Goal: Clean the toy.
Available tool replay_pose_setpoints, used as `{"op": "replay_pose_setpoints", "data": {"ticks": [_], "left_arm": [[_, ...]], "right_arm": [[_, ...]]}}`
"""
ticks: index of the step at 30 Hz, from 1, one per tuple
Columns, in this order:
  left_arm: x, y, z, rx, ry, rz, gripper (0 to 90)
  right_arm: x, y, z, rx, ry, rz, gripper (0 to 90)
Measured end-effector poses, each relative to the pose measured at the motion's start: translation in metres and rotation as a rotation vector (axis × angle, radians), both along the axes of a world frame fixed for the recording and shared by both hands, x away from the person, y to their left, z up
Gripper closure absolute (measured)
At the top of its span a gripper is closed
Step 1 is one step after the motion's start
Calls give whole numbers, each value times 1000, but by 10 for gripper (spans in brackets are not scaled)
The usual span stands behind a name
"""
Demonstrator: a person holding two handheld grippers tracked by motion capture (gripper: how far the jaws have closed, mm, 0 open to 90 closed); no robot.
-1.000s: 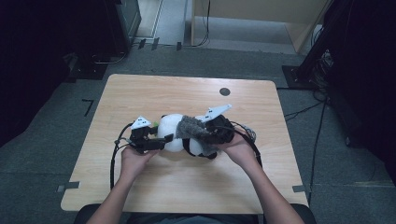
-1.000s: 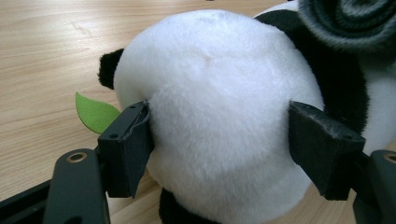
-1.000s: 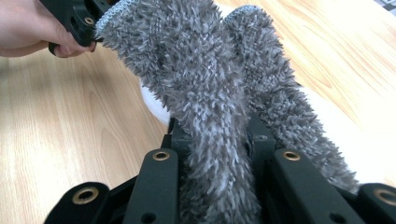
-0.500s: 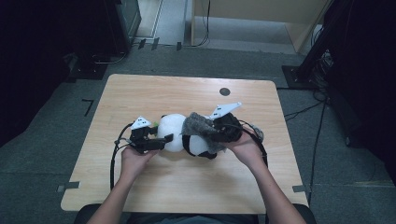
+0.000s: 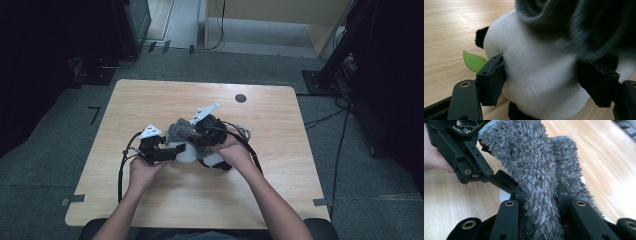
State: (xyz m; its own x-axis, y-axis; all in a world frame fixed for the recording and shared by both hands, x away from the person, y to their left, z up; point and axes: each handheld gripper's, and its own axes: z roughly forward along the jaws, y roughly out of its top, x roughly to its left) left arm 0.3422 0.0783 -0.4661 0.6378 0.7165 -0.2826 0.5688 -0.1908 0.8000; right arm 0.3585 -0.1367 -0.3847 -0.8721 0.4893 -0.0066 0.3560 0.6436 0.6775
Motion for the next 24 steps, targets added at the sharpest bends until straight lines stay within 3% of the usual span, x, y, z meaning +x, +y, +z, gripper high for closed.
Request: {"op": "replay_pose_setpoints", "data": {"ticks": [3,6,12,17,21,24], "left_arm": [[0,0,0,1,0,1,252],[1,0,1,1,0,1,253],[1,-1,1,17,1,5,257],[2,-2,0,25,5,6,292],[2,-2,0,21,4,5,296],[2,-2,0,18,4,5,297]], "right_arm": [[2,9,-6,-17,0,15,710],[3,15,-10,-8,-11,14,629],[4,16,-15,7,-3,6,699],[2,6,-18,4,22,-4,725],[-5,-8,-15,-25,15,-17,726],[-9,-21,-13,-17,17,-28,726]]}}
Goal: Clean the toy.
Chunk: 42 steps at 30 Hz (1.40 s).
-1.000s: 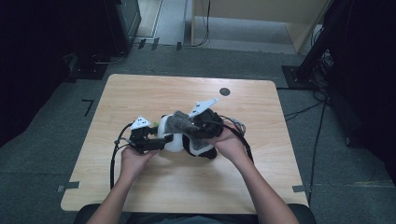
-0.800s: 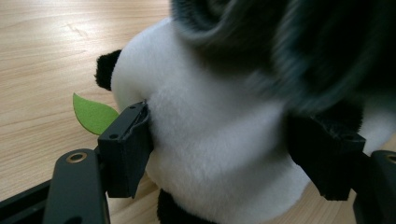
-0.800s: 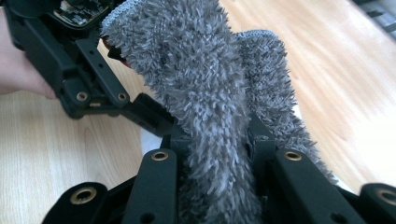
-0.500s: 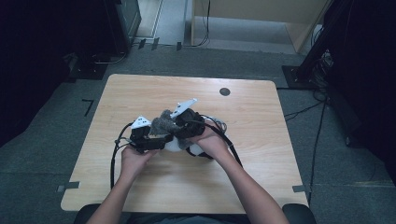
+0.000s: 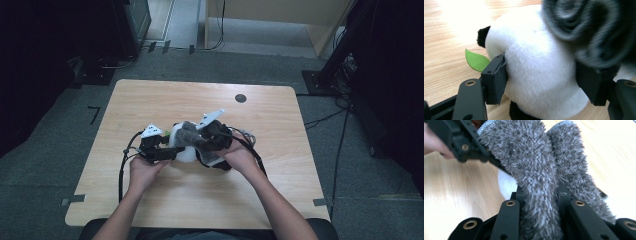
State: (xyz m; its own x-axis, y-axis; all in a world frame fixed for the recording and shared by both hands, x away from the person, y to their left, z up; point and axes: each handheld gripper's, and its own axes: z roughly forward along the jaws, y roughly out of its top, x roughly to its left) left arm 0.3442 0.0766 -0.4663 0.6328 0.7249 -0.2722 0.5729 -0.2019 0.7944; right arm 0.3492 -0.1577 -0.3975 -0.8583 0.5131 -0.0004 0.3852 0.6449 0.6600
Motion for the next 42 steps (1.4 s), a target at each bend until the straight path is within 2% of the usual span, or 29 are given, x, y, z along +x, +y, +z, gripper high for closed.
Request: {"op": "replay_pose_setpoints", "data": {"ticks": [5,9,17,20,28,33,38,42], "left_arm": [[0,0,0,-6,0,1,297],[1,1,-1,-12,1,-1,296],[1,1,-1,-11,1,-4,296],[1,1,-1,-13,6,-5,296],[2,3,-1,-15,11,-11,292],[2,3,0,0,16,-16,291],[2,2,1,6,20,-19,290],[3,2,2,10,19,-22,289]], "right_arm": [[-9,-25,5,31,-8,-27,725],[-14,-46,8,66,9,-63,724],[-25,-79,9,80,18,-117,729],[-26,-86,7,91,20,-119,730],[-30,-84,9,97,6,-111,729],[-39,-77,14,109,2,-86,730],[-54,-58,15,111,3,-22,730],[-64,-39,8,90,19,33,729]]}}
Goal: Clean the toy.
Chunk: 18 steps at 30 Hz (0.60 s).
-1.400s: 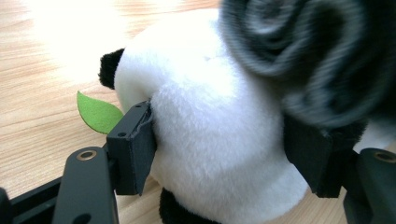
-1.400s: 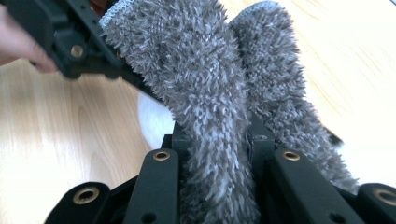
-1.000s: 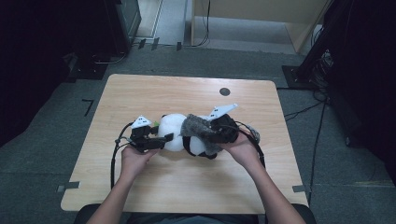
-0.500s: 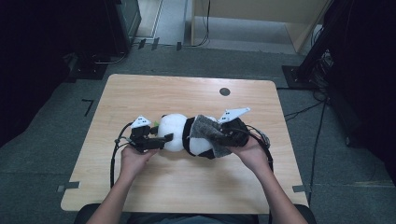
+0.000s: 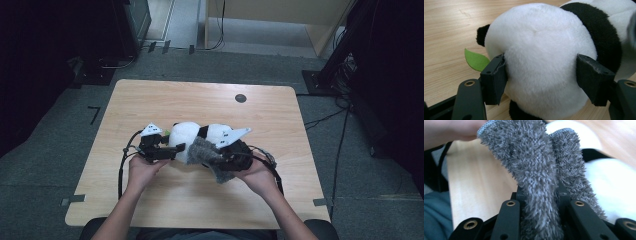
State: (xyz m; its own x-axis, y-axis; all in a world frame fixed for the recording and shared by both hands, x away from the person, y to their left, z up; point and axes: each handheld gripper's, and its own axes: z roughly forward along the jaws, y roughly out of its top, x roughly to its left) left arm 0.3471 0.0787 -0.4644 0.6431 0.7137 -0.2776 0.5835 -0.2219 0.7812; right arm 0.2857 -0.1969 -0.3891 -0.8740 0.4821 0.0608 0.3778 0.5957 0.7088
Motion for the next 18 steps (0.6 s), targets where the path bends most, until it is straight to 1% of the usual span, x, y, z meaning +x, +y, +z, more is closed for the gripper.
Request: {"op": "replay_pose_setpoints", "data": {"ticks": [2,6,7,11,15,18], "left_arm": [[0,0,0,3,2,-3,289],[0,0,1,4,0,-3,288],[0,0,1,4,0,-3,288],[0,-1,1,0,-5,-3,286],[1,-2,3,9,-1,-4,286],[1,-2,3,9,-3,-3,286]], "right_arm": [[-3,10,-7,-5,6,31,728],[-4,26,-20,-7,50,71,729],[-4,32,-24,-14,60,87,728],[-3,50,-40,-43,70,129,728],[1,65,-52,-49,91,152,728],[6,75,-56,-45,95,161,729]]}}
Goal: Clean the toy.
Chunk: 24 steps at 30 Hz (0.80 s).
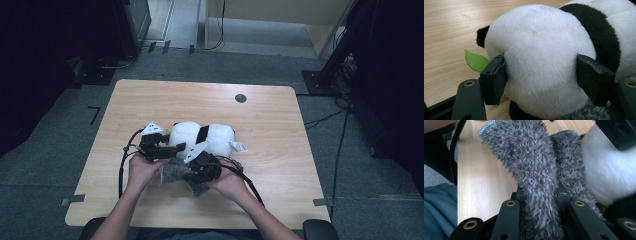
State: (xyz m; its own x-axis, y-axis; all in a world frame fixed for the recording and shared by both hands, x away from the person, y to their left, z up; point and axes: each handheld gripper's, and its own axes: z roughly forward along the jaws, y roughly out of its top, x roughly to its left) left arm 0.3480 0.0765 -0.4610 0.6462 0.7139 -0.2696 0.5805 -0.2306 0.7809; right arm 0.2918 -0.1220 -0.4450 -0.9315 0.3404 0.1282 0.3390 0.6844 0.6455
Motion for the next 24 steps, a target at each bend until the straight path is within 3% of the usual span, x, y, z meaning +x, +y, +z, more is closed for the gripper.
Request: {"op": "replay_pose_setpoints", "data": {"ticks": [6,10,18,24], "left_arm": [[0,0,0,4,-2,-1,287],[0,-1,-1,16,-9,0,289],[-1,-1,-2,22,-12,3,289],[-1,-2,-3,23,-17,4,289]], "right_arm": [[16,10,-7,-30,-19,-36,728],[24,7,-10,-23,-2,-66,730],[25,-6,-6,-21,-10,-98,726],[24,-21,-5,4,12,-137,726]]}}
